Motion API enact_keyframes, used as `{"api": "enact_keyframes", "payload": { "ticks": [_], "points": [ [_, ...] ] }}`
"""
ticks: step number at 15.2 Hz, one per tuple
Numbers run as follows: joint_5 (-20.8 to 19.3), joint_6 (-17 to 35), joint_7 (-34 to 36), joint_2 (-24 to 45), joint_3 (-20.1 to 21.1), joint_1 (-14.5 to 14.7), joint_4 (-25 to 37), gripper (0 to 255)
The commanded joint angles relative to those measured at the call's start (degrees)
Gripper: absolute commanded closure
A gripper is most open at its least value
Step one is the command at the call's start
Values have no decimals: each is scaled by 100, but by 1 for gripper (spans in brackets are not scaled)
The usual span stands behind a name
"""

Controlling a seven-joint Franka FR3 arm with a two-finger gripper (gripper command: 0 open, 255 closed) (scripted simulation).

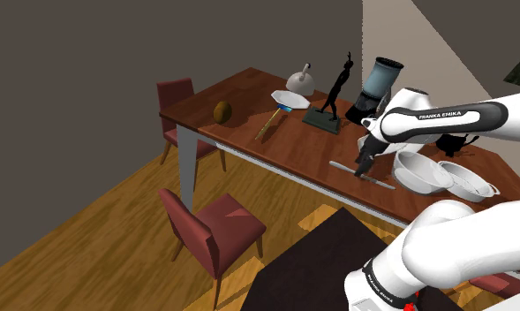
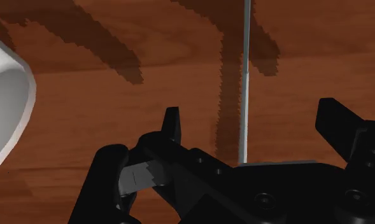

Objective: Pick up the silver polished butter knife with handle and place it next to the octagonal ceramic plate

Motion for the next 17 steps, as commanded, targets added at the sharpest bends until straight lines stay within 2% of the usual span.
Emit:
{"api": "enact_keyframes", "payload": {
  "ticks": [1, 2, 3, 12, 17],
  "points": [
    [1, -15, -4, 12, -6, -1, -5, 0],
    [1, -15, -4, 12, -6, -1, -5, 0],
    [1, -14, -7, 14, -9, 0, -4, 255],
    [1, -15, -4, 12, -6, -1, -5, 255],
    [38, -518, 39, -293, 217, -73, 194, 255]
  ]
}}
